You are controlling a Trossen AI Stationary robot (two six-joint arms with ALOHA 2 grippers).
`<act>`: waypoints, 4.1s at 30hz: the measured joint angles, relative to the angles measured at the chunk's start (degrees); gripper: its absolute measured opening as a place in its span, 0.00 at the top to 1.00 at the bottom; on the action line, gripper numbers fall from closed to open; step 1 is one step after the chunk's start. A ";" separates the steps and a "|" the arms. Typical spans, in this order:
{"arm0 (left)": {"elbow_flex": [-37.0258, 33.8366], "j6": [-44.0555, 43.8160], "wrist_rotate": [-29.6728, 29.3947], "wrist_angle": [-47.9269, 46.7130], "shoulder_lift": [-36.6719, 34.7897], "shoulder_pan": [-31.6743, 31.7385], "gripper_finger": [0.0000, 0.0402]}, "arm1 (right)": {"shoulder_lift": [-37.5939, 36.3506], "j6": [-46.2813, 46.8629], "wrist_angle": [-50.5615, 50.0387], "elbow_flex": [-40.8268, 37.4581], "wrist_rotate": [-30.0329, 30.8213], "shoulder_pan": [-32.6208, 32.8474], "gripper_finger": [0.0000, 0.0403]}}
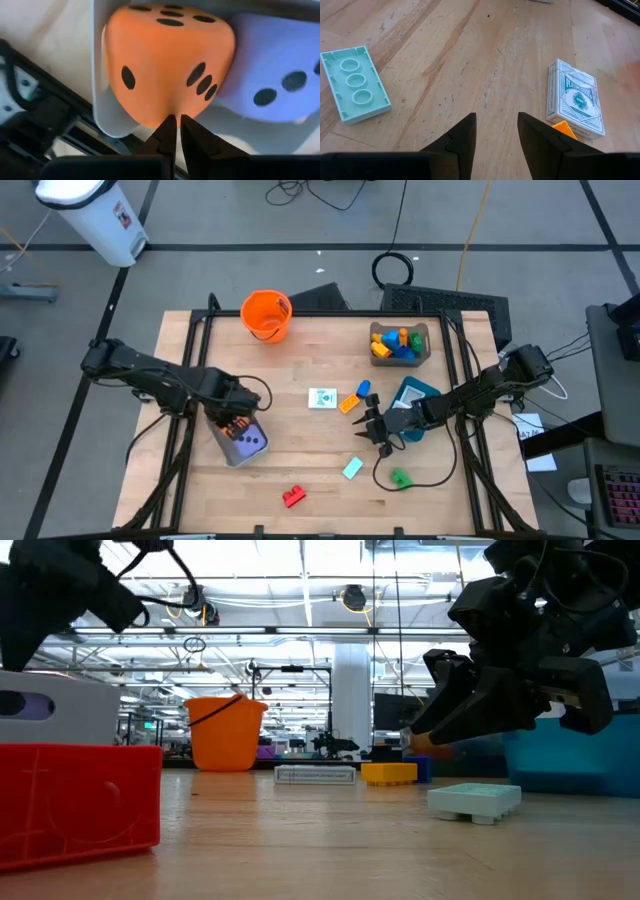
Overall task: Pick & Place Toys
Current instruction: Put the orange dice into the gray bin, then put the blue game piece into the black bin
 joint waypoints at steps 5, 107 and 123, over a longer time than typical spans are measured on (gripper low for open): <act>-2.11 0.61 -0.85 0.51 -0.02 0.47 0.91 | -0.01 -0.04 0.00 0.00 0.00 0.00 0.66; -12.12 69.45 -17.11 130.43 9.81 19.37 0.86 | -15.71 14.76 -4.89 10.43 -8.97 -27.04 0.85; -6.13 65.94 -6.48 125.80 9.66 18.51 0.47 | -15.69 14.78 -4.76 10.40 -9.02 -26.86 0.85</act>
